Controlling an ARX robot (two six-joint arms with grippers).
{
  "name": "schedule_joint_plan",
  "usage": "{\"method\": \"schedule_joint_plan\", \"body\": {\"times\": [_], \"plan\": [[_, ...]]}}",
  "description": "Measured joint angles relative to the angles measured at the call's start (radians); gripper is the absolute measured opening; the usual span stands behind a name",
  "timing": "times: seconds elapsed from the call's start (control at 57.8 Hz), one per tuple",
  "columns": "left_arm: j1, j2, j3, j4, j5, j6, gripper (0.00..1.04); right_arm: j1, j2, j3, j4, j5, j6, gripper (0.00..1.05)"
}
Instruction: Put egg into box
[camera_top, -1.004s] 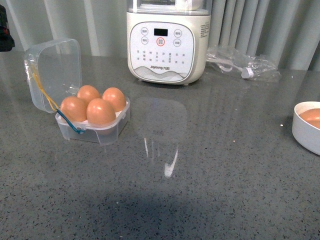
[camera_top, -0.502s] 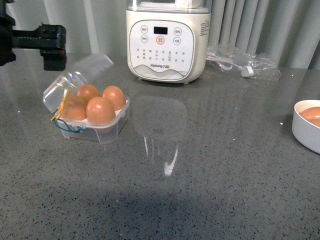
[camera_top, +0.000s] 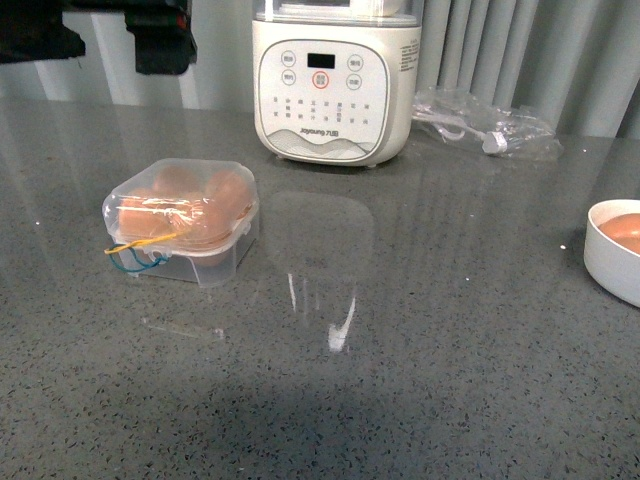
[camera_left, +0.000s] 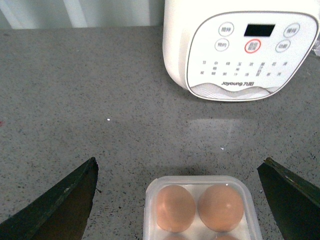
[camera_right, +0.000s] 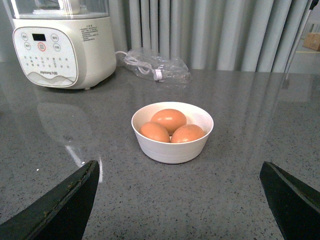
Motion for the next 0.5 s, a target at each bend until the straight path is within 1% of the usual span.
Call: {"method": "schedule_joint_plan", "body": {"times": [0.121,0.277,0.502], "plan": [[-0.004,-0.139,-0.062,-0.002,-0.026,-0.002,0.98,0.0,0.0,0.0,0.0,0.0,0.0,0.97],[0.0,-0.352,-0.153,-0.063,-0.048,0.011,0.98,0.0,0.0,0.0,0.0,0.0,0.0,0.97],[0.064,-0.575,-0.279,-0.129,-0.082,0.048,0.98,0.0,0.0,0.0,0.0,0.0,0.0,0.97]]}}
